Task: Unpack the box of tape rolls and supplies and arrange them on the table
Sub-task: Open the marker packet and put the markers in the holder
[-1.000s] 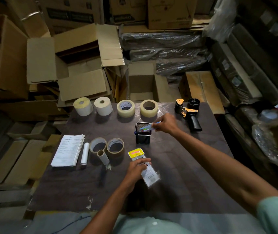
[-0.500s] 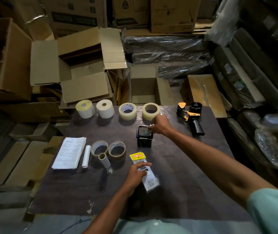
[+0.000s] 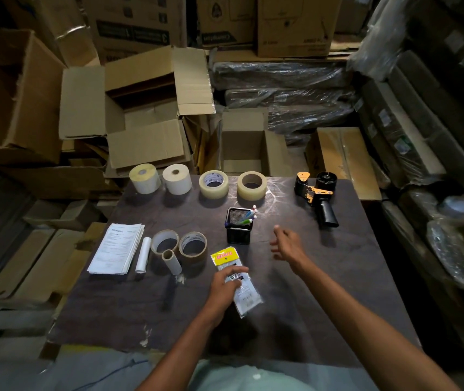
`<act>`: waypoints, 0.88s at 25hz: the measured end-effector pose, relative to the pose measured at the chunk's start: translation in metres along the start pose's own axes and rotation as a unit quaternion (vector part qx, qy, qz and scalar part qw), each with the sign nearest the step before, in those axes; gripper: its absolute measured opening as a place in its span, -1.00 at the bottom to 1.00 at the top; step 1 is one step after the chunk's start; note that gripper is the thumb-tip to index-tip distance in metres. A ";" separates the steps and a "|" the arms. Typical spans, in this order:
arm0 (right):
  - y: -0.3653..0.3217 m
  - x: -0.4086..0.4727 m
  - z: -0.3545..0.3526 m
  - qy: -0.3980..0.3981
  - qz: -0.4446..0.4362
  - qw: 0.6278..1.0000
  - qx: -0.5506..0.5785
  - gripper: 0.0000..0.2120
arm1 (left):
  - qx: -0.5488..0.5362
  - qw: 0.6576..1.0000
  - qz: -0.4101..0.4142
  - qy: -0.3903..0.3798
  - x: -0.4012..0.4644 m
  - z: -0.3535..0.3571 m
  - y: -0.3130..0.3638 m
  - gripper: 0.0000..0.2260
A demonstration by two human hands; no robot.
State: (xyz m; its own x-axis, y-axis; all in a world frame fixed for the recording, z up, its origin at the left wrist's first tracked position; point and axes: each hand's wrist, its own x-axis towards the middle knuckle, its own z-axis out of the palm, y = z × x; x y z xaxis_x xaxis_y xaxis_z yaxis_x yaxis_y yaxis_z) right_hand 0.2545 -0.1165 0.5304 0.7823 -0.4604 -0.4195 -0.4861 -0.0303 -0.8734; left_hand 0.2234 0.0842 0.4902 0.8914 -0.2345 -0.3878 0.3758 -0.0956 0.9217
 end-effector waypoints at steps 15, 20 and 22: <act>0.052 -0.068 0.037 -0.220 0.030 0.975 -0.011 -0.47 | -0.033 0.997 0.001 0.075 -0.019 -0.010 -0.003 -0.62; 0.060 -0.069 0.055 -0.207 0.023 0.978 0.016 -0.52 | -0.066 0.990 0.006 0.124 -0.025 -0.031 -0.010 -0.76; 0.060 -0.068 0.061 -0.195 0.013 0.981 0.016 -0.55 | -0.072 0.985 0.009 0.155 -0.023 -0.045 -0.019 -0.79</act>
State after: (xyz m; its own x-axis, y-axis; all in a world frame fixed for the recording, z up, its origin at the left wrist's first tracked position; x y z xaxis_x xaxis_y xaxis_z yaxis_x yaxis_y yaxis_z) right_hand 0.1960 -0.0332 0.4911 0.8623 -0.0867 -0.4989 -0.5002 0.0068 -0.8659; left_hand 0.2072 0.1348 0.4812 0.9241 0.0741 -0.3748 0.3720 0.0492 0.9269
